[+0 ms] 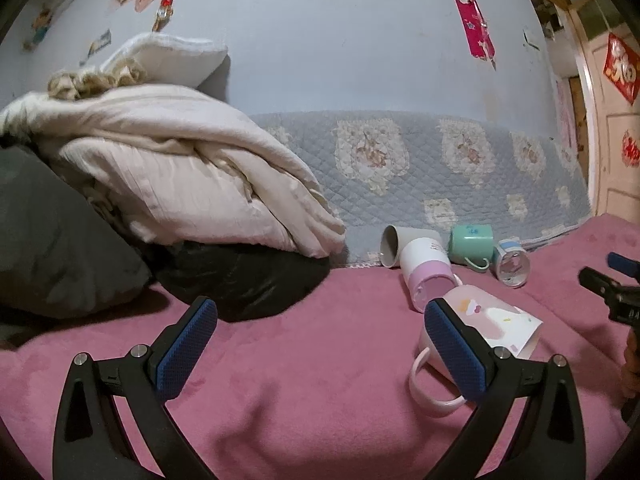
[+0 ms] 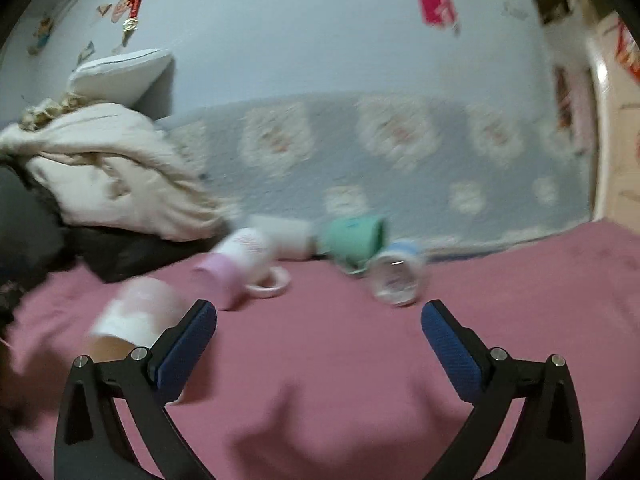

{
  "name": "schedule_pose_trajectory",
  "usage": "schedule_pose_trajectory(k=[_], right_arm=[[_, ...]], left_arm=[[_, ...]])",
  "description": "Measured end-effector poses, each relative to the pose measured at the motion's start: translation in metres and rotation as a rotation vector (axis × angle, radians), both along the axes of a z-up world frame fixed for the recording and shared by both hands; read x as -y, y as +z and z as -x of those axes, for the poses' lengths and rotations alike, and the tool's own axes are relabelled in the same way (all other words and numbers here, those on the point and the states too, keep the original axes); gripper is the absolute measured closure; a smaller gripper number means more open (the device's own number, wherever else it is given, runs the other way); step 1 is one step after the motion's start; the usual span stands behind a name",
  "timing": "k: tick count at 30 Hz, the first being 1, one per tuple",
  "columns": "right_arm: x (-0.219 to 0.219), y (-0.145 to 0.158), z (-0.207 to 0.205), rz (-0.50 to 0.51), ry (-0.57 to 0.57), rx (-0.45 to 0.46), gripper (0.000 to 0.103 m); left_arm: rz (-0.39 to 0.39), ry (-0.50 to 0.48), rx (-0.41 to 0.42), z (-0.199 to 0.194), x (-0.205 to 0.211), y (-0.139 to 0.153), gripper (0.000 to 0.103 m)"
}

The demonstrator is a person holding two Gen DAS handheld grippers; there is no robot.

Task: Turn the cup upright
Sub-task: 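Grasp the mug rim with the left tool while the right tool releases and withdraws, then rotate the held mug with the left tool so its opening faces up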

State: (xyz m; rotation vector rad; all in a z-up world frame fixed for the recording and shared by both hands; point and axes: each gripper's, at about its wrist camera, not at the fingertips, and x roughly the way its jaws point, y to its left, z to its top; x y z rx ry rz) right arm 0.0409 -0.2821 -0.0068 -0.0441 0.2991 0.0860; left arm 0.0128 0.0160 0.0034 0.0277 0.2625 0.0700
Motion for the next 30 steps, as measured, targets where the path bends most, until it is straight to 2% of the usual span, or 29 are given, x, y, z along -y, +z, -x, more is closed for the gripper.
schedule_pose_trajectory(k=[2,5,7,9,12,16,19,21,24,30], right_arm=[[0.011,-0.004,-0.004,-0.047,0.004,-0.020,0.000],[0.025,-0.004,-0.004,-0.113,0.000,-0.007,0.000],[0.025,-0.008,-0.004,-0.104,-0.005,-0.007,0.000],[0.015,-0.010,-0.006,-0.059,-0.006,-0.006,0.000],[0.006,-0.013,0.005,-0.010,-0.014,0.031,0.000],[0.015,-0.014,0.012,-0.030,-0.059,0.055,0.000],[0.024,-0.017,0.007,-0.062,-0.076,0.030,0.000],[0.029,-0.017,0.007,-0.086,-0.079,0.024,0.000],[0.035,-0.018,0.006,-0.117,-0.078,0.024,0.000],[0.032,-0.020,0.006,-0.096,-0.073,0.019,0.000]], left_arm=[[-0.023,-0.013,0.013,0.007,0.008,0.007,0.000],[0.007,-0.089,0.014,0.020,0.024,0.016,0.000],[0.034,-0.134,0.000,0.024,0.040,0.021,0.000],[0.051,-0.177,-0.056,0.016,0.058,0.025,0.000],[0.037,-0.165,-0.128,-0.002,0.083,0.025,0.000],[0.052,-0.154,-0.209,-0.023,0.107,0.014,0.000],[0.022,-0.049,-0.245,-0.039,0.117,-0.001,0.000],[0.019,-0.034,-0.283,-0.047,0.117,-0.010,0.000],[0.050,-0.053,-0.294,-0.043,0.110,-0.013,0.000],[-0.034,-0.017,-0.243,-0.016,0.105,-0.010,0.000]])
